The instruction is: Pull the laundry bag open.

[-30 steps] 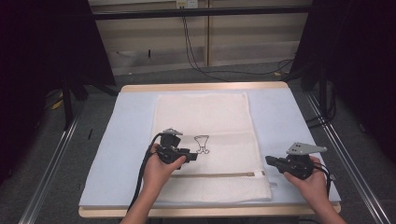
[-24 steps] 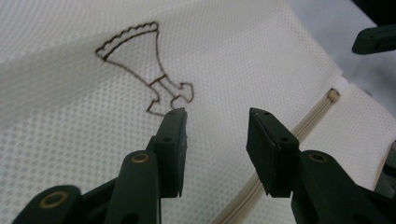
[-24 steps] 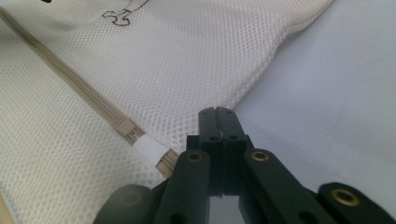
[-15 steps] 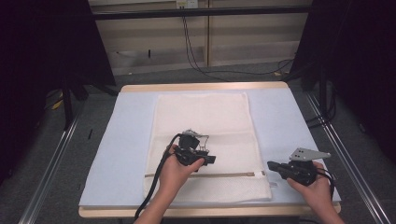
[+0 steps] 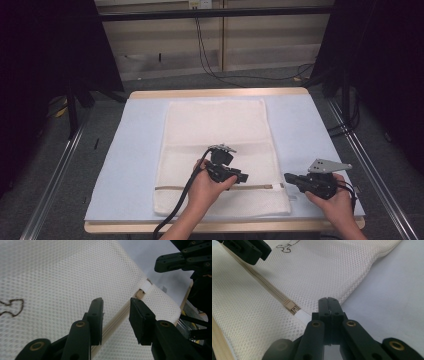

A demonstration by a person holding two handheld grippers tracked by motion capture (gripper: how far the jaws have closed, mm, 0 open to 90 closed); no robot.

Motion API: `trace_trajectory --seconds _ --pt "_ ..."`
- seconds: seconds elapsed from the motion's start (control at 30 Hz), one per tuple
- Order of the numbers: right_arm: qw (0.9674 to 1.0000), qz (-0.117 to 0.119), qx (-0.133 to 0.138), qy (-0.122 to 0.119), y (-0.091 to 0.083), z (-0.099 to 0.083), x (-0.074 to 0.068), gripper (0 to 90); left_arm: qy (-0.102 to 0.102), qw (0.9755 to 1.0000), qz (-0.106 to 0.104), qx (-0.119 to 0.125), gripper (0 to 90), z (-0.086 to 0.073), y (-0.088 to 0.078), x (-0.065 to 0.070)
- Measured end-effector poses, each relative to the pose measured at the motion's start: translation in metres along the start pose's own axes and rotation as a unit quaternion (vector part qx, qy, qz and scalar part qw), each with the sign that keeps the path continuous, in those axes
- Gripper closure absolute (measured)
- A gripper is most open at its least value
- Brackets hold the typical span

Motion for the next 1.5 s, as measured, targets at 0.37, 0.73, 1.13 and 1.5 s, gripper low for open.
trace_trajectory --seconds 0.37,0.73,1.13,1.5 --pt "0.9998 0.016 -0.007 -0.008 0.005 -0.002 -0.007 90.0 -0.017 0.9993 -0.023 -0.026 65.7 -0.005 0.026 0.016" --pt "0.9994 0.025 -0.018 -0.014 0.009 -0.006 -0.009 90.0 -0.040 0.9981 -0.033 -0.034 67.1 -0.007 0.042 0.018" --pt "0.9993 0.028 -0.021 -0.016 0.011 -0.009 -0.007 90.0 -0.054 0.9975 -0.025 -0.037 65.8 -0.008 0.051 0.021" --pt "0.9991 0.032 -0.024 -0.017 0.012 -0.010 -0.008 90.0 -0.073 0.9961 -0.028 -0.039 67.4 -0.008 0.058 0.028"
Point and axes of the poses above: each handheld gripper's, and its own axes: y roughly forward along the jaws, z roughly out of its top, x roughly to its right, the point moved 5 cm from there along y, roughly forward along the jaws, and after that the axes turned 14 degrees about x, right-handed, at the moved point
